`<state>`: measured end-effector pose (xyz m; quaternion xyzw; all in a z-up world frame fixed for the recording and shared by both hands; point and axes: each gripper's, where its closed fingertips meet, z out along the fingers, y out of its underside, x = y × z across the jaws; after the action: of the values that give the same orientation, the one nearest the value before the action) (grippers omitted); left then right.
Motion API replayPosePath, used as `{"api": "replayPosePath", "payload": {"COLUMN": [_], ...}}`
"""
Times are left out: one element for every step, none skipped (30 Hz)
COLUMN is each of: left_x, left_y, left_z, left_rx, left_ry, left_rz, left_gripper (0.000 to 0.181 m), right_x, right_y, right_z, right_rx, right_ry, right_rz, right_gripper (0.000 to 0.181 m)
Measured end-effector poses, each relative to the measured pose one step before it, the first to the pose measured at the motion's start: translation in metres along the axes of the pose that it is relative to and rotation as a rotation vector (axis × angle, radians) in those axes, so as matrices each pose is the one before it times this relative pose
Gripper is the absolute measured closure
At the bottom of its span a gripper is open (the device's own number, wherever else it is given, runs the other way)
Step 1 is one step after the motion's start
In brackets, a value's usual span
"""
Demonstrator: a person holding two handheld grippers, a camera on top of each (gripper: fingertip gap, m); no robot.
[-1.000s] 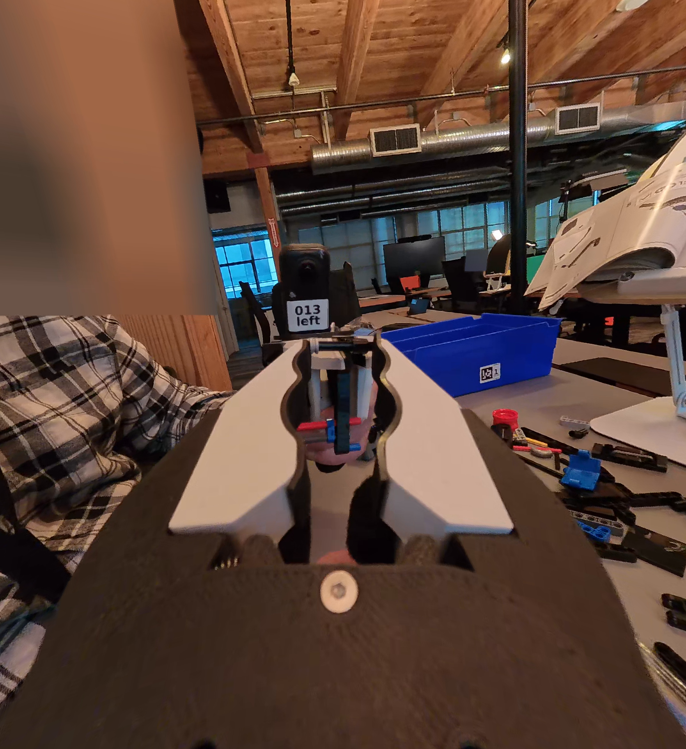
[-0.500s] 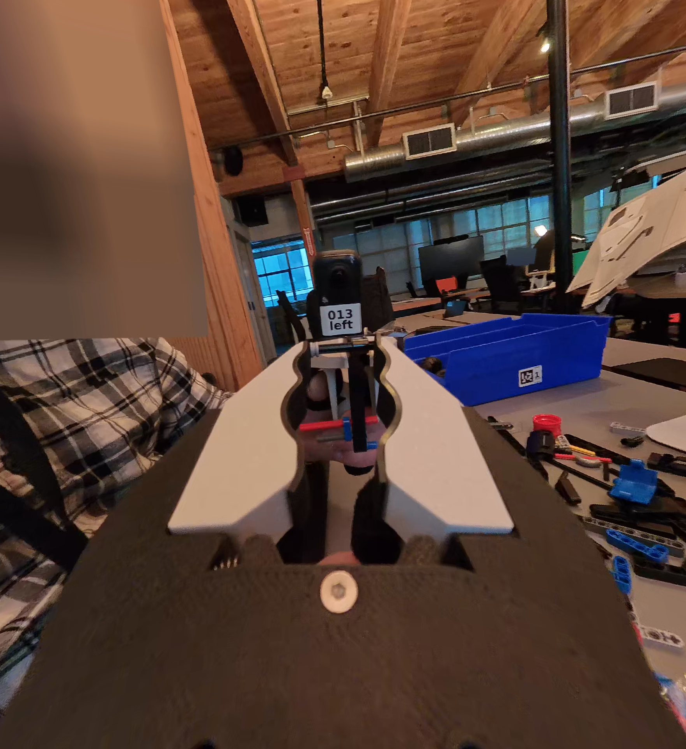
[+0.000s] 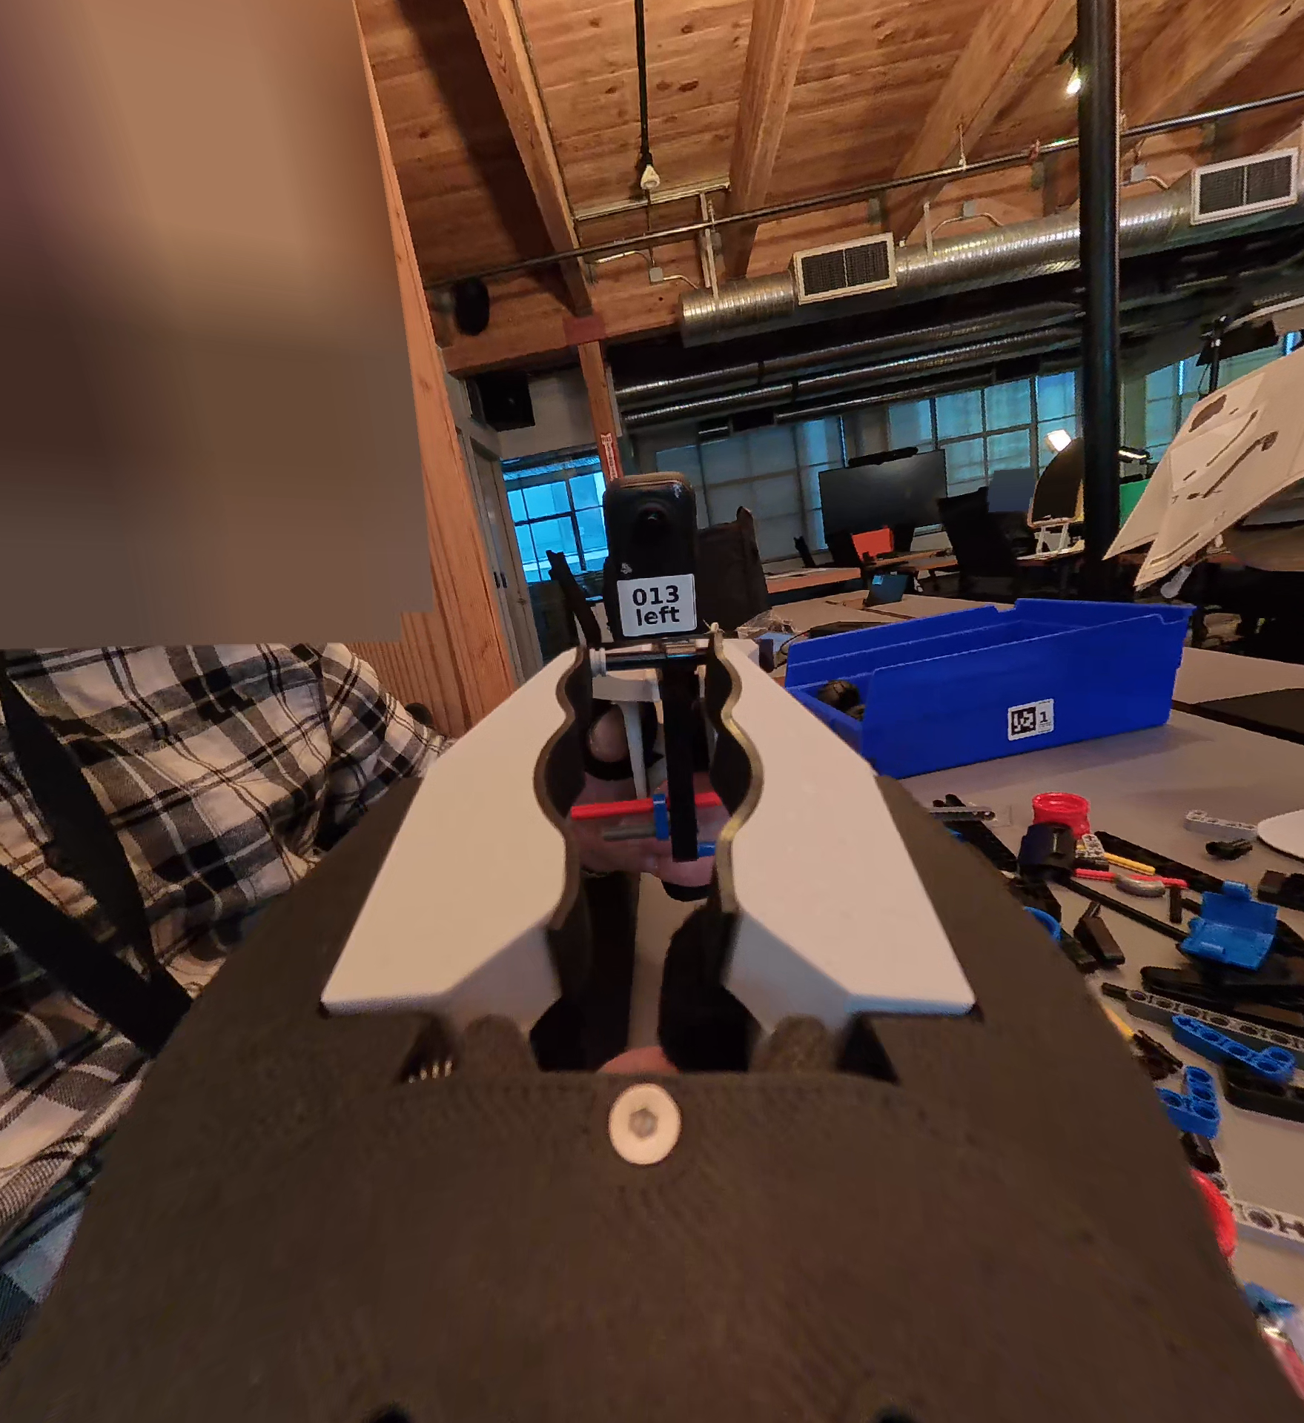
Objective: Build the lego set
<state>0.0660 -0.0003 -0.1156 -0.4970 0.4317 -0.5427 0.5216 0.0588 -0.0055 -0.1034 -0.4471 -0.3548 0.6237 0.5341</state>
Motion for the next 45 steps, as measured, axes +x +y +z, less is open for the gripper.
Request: {"api": "replayPosePath", "payload": {"left_x": [-0.00148, -0.00089, 0.00010, 0.00108, 0.00160, 0.00057, 0.00031, 0.00082, -0.00009, -0.00011, 0.00064, 0.00066, -0.00100, 0.00024, 0.00132, -0.00017, -0.00009, 0.00338, 0.00075, 0.00064, -0.00109, -0.00200, -0.00025, -0.00005, -0.00017, -0.00150, -0.00156, -0.00102, -0.00044, -0.00120, -0.00196, -0.00239, -0.00273, -0.00380, -0.00219, -0.00151, -0.00266, -0.00358, -0.00298, -0.00144, -0.00169, -0.00162, -0.00082, -0.00180, -0.00226], "left_y": [-0.00070, -0.00043, 0.00026, -0.00046, -0.00048, 0.00031, 0.00025, -0.00008, -0.00011, 0.00018, -0.00017, -0.00020, 0.00044, 0.00073, -0.00042, -0.00029, 0.00104, 0.00155, 0.00098, 0.00109, -0.00059, 0.00183, 0.00157, 0.00008, -0.00070, -0.00040, -0.00041, -0.00189, -0.00305, -0.00201, -0.00211, -0.00129, 0.00151, 0.00072, -0.00144, -0.00187, -0.00050, -0.00145, -0.00122, 0.00109, 0.00248, 0.00297, 0.00324, 0.00231, 0.00125], "left_z": [-0.00037, -0.00060, -0.00012, 0.00023, 0.00019, 0.00049, 0.00026, 0.00003, 0.00018, -0.00004, 0.00000, 0.00007, 0.00001, 0.00012, 0.00038, 0.00031, 0.00013, 0.00098, 0.00178, 0.00127, 0.00025, 0.00022, 0.00018, 0.00024, -0.00001, -0.00025, -0.00063, -0.00129, -0.00193, -0.00205, -0.00235, -0.00218, -0.00119, -0.00146, -0.00196, -0.00196, -0.00195, -0.00247, -0.00245, -0.00156, -0.00102, -0.00066, -0.00041, -0.00063, -0.00093], "left_rx": [0.0051, 0.0031, -0.0003, 0.0052, 0.0047, -0.0014, -0.0021, 0.0006, 0.0015, -0.0001, -0.0004, 0.0007, -0.0024, -0.0036, 0.0020, 0.0010, -0.0065, -0.0082, -0.0037, -0.0068, 0.0013, -0.0120, -0.0046, 0.0027, 0.0003, -0.0050, -0.0016, 0.0077, 0.0039, -0.0071, -0.0055, -0.0078, -0.0249, -0.0206, -0.0070, -0.0052, -0.0134, -0.0055, -0.0070, -0.0239, -0.0357, -0.0409, -0.0438, -0.0368, -0.0277], "left_ry": [-0.0010, 0.0054, 0.0061, 0.0094, 0.0116, 0.0023, 0.0016, 0.0075, 0.0022, 0.0004, 0.0046, 0.0037, -0.0057, 0.0003, 0.0041, -0.0048, -0.0005, 0.0173, -0.0085, -0.0059, -0.0140, -0.0122, 0.0050, 0.0048, -0.0053, -0.0120, -0.0050, -0.0044, -0.0089, -0.0180, -0.0179, -0.0155, -0.0185, -0.0317, -0.0223, -0.0142, -0.0207, -0.0266, -0.0215, -0.0117, -0.0177, -0.0207, -0.0174, -0.0292, -0.0324], "left_rz": [-0.0116, -0.0145, -0.0097, -0.0102, -0.0102, -0.0020, -0.0010, -0.0055, -0.0060, -0.0010, -0.0023, -0.0017, -0.0002, 0.0024, 0.0012, 0.0032, 0.0043, 0.0027, 0.0113, 0.0131, 0.0112, 0.0055, -0.0063, -0.0091, 0.0115, 0.0136, 0.0015, 0.0045, 0.0176, 0.0316, 0.0219, 0.0104, 0.0102, 0.0198, 0.0163, 0.0055, 0.0060, 0.0125, 0.0106, 0.0207, 0.0348, 0.0381, 0.0371, 0.0421, 0.0436], "left_gripper": [0.176, 0.176, 0.176, 0.176, 0.176, 0.176, 0.176, 0.176, 0.176, 0.176, 0.176, 0.176, 0.176, 0.176, 0.176, 0.176, 0.176, 0.177, 0.175, 0.176, 0.176, 0.176, 0.176, 0.177, 0.177, 0.177, 0.177, 0.177, 0.177, 0.176, 0.176, 0.176, 0.176, 0.176, 0.176, 0.176, 0.176, 0.176, 0.176, 0.176, 0.176, 0.176, 0.176, 0.176, 0.176], "right_x": [0.00126, 0.00086, 0.00004, -0.00072, -0.00159, -0.00081, -0.00040, -0.00068, -0.00031, 0.00024, -0.00034, -0.00047, 0.00042, 0.00038, -0.00085, -0.00046, 0.00056, 0.00123, 0.00076, -0.00111, -0.00060, 0.00067, 0.00097, 0.00025, -0.00013, 0.00062, 0.00174, 0.00140, 0.00102, 0.00140, 0.00171, 0.00192, 0.00197, 0.00286, 0.00331, 0.00275, 0.00195, 0.00088, -0.00056, -0.00176, -0.00294, -0.00251, -0.00101, -0.00068, -0.00140], "right_y": [-0.00034, -0.00008, 0.00000, -0.00018, -0.00033, -0.00025, 0.00010, 0.00000, -0.00012, 0.00002, 0.00010, -0.00021, 0.00007, 0.00044, -0.00011, -0.00057, 0.00015, 0.00022, -0.00067, -0.00101, -0.00065, -0.00004, 0.00068, 0.00025, -0.00034, -0.00005, 0.00070, 0.00178, 0.00189, -0.00011, -0.00160, -0.00185, -0.00174, -0.00095, 0.00043, 0.00155, 0.00248, 0.00391, 0.00422, 0.00173, -0.00063, -0.00082, -0.00090, -0.00143, -0.00260], "right_z": [0.00037, 0.00056, 0.00003, -0.00030, -0.00057, -0.00066, -0.00063, -0.00058, -0.00019, -0.00002, -0.00006, 0.00005, -0.00009, -0.00032, -0.00010, 0.00013, -0.00013, -0.00064, -0.00096, -0.00018, 0.00018, 0.00020, 0.00023, 0.00009, 0.00004, -0.00033, -0.00074, -0.00072, -0.00066, -0.00126, -0.00172, -0.00177, -0.00155, -0.00145, -0.00091, 0.00015, 0.00138, 0.00230, 0.00328, 0.00362, 0.00396, 0.00461, 0.00516, 0.00539, 0.00538], "right_rx": [0.0048, 0.0005, -0.0052, -0.0040, 0.0029, 0.0021, -0.0024, -0.0017, 0.0009, 0.0002, 0.0000, 0.0028, 0.0012, -0.0027, 0.0002, 0.0045, 0.0011, -0.0014, 0.0034, 0.0040, 0.0034, 0.0009, -0.0035, -0.0014, 0.0010, -0.0001, -0.0034, -0.0118, -0.0151, -0.0012, 0.0086, 0.0064, 0.0041, -0.0003, -0.0077, -0.0138, -0.0181, -0.0258, -0.0300, -0.0169, -0.0093, -0.0160, -0.0204, -0.0203, -0.0152], "right_ry": [0.0023, 0.0048, 0.0030, -0.0008, -0.0098, -0.0088, -0.0032, -0.0058, -0.0051, -0.0002, -0.0045, -0.0064, -0.0013, 0.0015, -0.0032, -0.0004, 0.0047, 0.0067, 0.0042, -0.0054, 0.0030, 0.0094, 0.0078, 0.0008, -0.0008, 0.0010, 0.0021, 0.0033, 0.0084, 0.0099, 0.0075, 0.0097, 0.0144, 0.0219, 0.0266, 0.0255, 0.0236, 0.0179, 0.0119, 0.0098, 0.0056, 0.0091, 0.0169, 0.0152, 0.0067], "right_rz": [0.0106, 0.0042, -0.0012, -0.0079, 0.0010, 0.0076, 0.0031, 0.0020, 0.0030, -0.0007, 0.0020, 0.0076, 0.0067, -0.0022, -0.0062, -0.0029, -0.0022, -0.0054, -0.0056, 0.0010, -0.0062, -0.0095, -0.0065, -0.0006, -0.0016, 0.0048, 0.0135, 0.0029, -0.0101, -0.0031, 0.0073, 0.0029, -0.0095, -0.0181, -0.0212, -0.0231, -0.0243, -0.0217, -0.0208, -0.0223, -0.0218, -0.0247, -0.0262, -0.0209, -0.0152], "right_gripper": [0.152, 0.152, 0.153, 0.153, 0.153, 0.153, 0.153, 0.153, 0.153, 0.153, 0.153, 0.153, 0.153, 0.153, 0.153, 0.154, 0.154, 0.156, 0.168, 0.169, 0.169, 0.173, 0.173, 0.173, 0.173, 0.173, 0.172, 0.171, 0.169, 0.165, 0.161, 0.156, 0.153, 0.152, 0.153, 0.152, 0.150, 0.148, 0.146, 0.143, 0.142, 0.142, 0.142, 0.143, 0.143]}}
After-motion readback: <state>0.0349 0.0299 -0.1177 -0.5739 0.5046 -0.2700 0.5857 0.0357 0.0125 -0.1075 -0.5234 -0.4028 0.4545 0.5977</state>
